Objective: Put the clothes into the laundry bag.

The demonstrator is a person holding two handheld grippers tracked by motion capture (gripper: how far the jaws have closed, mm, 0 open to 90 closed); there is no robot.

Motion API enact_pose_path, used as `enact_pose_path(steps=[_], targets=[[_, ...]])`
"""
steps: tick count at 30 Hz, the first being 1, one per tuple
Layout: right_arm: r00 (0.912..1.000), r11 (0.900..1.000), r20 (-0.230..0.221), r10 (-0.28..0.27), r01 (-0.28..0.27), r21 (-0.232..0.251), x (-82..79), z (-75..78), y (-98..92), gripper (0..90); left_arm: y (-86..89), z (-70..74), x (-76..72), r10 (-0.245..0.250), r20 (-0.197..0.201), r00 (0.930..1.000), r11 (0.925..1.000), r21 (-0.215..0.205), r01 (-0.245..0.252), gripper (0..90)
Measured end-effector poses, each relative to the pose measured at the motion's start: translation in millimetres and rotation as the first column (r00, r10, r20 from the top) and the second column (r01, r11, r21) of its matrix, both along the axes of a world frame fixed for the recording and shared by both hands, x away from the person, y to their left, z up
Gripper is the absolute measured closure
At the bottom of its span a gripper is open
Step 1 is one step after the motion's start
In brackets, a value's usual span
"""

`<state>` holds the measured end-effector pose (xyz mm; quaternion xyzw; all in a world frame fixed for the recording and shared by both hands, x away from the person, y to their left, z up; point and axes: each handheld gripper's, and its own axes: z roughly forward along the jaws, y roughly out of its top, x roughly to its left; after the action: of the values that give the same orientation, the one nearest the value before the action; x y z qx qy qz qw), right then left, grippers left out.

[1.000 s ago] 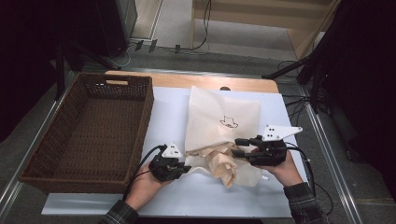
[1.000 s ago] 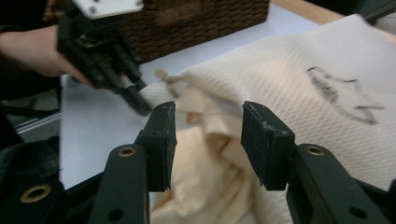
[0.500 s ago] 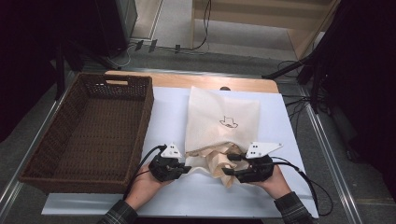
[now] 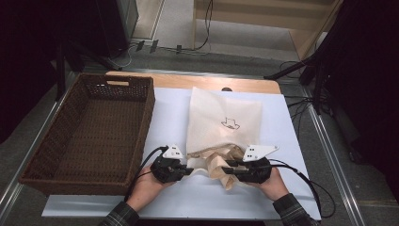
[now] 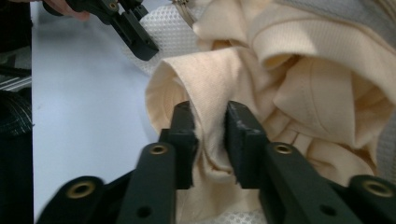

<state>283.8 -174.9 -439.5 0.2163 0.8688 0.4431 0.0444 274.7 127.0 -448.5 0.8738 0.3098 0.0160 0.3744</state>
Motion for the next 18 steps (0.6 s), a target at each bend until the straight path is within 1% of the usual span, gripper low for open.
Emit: enact_pose_path(steps=[2, 5, 13, 16, 18], targets=[[1.0000, 1.000, -0.001, 0.003, -0.003, -0.005, 1.1, -0.8, 0.0, 80.5, -0.2, -0.4, -0.1, -0.002, 0.000, 1.0000, 1.0000, 0.000, 0.002, 83.5], [1.0000, 1.000, -0.005, 0.005, -0.005, 0.011, 2.9, -0.7, 2.2, 82.3, -0.1, -0.3, -0.4, -0.001, 0.000, 1.0000, 1.0000, 0.001, 0.001, 83.5], [0.9999, 0.999, -0.004, -0.014, 0.014, 0.044, 8.6, 2.0, 9.1, 82.3, -0.7, -1.3, -0.2, 0.001, -0.011, 0.9999, 1.0000, -0.004, -0.001, 83.6], [0.9998, 0.999, 0.014, -0.013, 0.012, 0.035, 12.1, 4.4, 18.0, 82.3, -0.6, -1.1, -0.1, 0.002, -0.012, 0.9999, 1.0000, -0.005, -0.002, 83.6], [0.9998, 0.999, 0.015, -0.016, 0.015, 0.028, 13.5, 4.6, 22.7, 82.2, -0.7, -1.2, -0.2, 0.003, -0.014, 0.9999, 1.0000, -0.007, -0.003, 83.6]])
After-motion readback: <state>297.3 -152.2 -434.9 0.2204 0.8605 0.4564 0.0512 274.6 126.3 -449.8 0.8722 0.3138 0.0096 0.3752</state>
